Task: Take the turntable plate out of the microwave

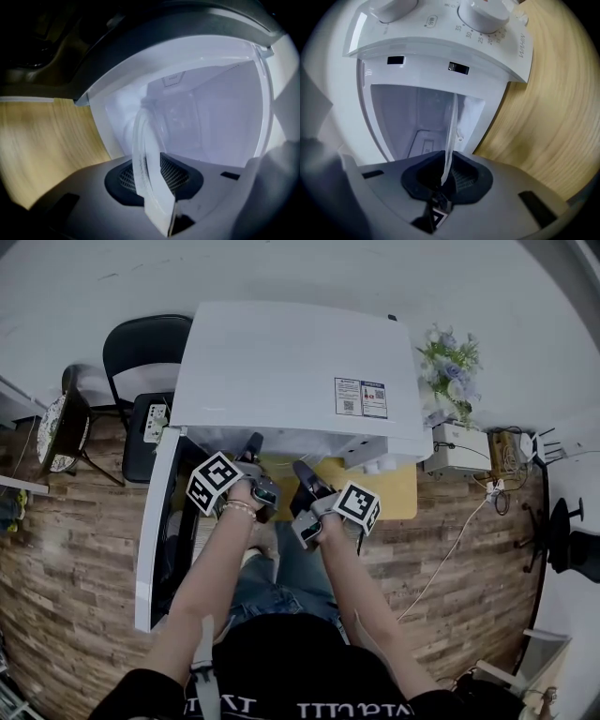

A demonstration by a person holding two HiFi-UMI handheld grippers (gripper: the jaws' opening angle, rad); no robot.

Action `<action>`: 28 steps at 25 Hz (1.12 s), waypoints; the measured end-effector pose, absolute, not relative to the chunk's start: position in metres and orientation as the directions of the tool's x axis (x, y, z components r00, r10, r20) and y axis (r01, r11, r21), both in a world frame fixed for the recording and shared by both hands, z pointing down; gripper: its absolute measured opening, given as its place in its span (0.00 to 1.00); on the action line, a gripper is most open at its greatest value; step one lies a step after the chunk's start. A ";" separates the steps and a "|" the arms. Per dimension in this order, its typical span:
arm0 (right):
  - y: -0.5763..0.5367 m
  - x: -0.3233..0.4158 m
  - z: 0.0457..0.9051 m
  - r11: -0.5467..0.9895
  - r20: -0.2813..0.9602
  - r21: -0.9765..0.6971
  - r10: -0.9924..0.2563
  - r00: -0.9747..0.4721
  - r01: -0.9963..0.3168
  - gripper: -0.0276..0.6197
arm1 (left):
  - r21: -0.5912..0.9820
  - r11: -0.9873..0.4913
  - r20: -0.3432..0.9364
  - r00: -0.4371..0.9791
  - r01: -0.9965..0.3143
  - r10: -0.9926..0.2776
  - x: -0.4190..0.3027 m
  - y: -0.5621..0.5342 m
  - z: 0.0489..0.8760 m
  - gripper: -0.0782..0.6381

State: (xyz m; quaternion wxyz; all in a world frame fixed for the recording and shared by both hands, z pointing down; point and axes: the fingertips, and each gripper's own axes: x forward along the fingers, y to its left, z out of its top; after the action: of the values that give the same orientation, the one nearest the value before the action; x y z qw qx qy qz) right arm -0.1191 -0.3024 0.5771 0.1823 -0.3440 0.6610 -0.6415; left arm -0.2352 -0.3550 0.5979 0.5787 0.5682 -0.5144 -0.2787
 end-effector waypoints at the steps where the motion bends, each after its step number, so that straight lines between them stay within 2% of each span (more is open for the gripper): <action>1: -0.299 -0.119 0.576 -0.056 0.203 -0.972 -0.681 -0.704 -0.227 0.13 | 0.947 0.198 0.274 0.311 -0.254 -0.910 -0.236 -0.354 0.599 0.25; 8: -0.286 -0.114 0.578 -0.022 0.222 -0.960 -0.663 -0.715 -0.278 0.15 | 0.965 0.135 0.204 0.317 -0.227 -0.926 -0.231 -0.348 0.588 0.18; 14: -0.281 -0.119 0.584 0.064 0.293 -0.904 -0.631 -0.719 -0.424 0.23 | 0.981 0.087 0.137 0.307 -0.171 -0.942 -0.234 -0.342 0.576 0.15; 21: -0.281 -0.117 0.580 0.136 0.248 -0.894 -0.644 -0.724 -0.427 0.27 | 0.991 0.014 0.060 0.341 -0.137 -0.938 -0.236 -0.324 0.565 0.16; 28: -0.281 -0.120 0.581 0.201 0.258 -0.859 -0.625 -0.737 -0.471 0.34 | 0.992 -0.039 0.009 0.374 -0.121 -0.927 -0.235 -0.303 0.559 0.16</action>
State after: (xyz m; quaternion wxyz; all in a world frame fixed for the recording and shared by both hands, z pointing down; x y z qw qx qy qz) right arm -0.1198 -0.2809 0.5809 0.0733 -0.3552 0.7715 -0.5228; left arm -0.2350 -0.3033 0.5585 0.5496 0.6206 -0.4223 -0.3667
